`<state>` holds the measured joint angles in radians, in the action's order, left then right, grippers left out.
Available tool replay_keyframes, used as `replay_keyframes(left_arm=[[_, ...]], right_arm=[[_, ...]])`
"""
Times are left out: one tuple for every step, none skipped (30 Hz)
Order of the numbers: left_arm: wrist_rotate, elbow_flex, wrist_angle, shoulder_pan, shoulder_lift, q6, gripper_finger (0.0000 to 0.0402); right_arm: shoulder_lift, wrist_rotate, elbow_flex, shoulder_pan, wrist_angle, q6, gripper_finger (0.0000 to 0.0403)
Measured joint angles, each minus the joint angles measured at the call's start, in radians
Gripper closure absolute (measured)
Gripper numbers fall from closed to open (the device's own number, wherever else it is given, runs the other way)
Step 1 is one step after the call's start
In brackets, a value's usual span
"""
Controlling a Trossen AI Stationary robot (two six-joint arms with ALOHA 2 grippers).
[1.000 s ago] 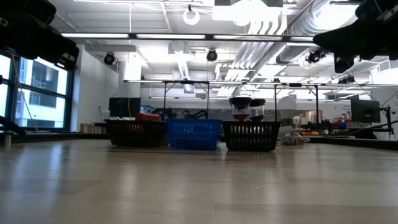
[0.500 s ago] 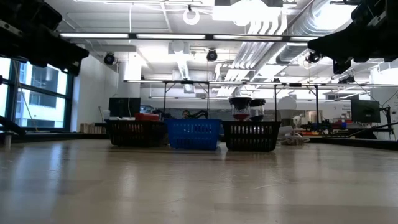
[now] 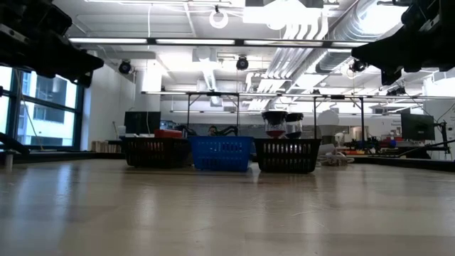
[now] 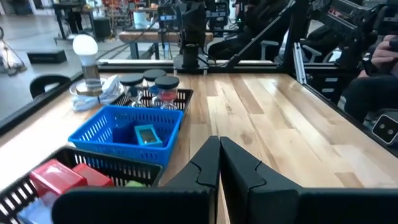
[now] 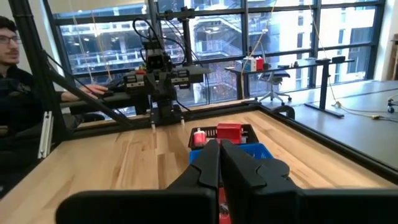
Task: Pick & Place Office items
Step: Return to Home Position
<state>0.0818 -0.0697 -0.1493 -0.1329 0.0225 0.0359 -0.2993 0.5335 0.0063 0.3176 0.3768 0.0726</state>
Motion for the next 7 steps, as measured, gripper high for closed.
replay_keyframes(left_arm=[[0.0, 0.0, 0.001, 0.0, 0.006, 0.01, 0.0397], [0.001, 0.0, 0.004, 0.0, 0.011, 0.018, 0.0397], [0.002, 0.0, 0.01, 0.0, 0.017, 0.023, 0.0397], [0.003, 0.002, 0.026, 0.0, 0.023, 0.025, 0.0397], [0.003, 0.003, 0.042, 0.0, 0.028, 0.022, 0.0397], [0.003, 0.006, 0.063, 0.0, 0.032, 0.021, 0.0397], [0.004, 0.007, 0.082, 0.0, 0.036, 0.022, 0.0397]], right_arm=[[0.0, 0.0, 0.0, 0.0, -0.001, 0.004, 0.0399], [0.0, 0.0, 0.0, 0.0, -0.005, 0.01, 0.0399], [0.0, 0.0, 0.0, 0.0, -0.014, 0.017, 0.0399], [0.0, -0.002, -0.001, 0.0, -0.027, 0.028, 0.0399], [0.0, -0.006, -0.001, 0.0, -0.038, 0.033, 0.0399], [-0.001, -0.009, -0.001, 0.0, -0.046, 0.035, 0.0399], [-0.001, -0.009, -0.001, 0.0, -0.056, 0.035, 0.0399]])
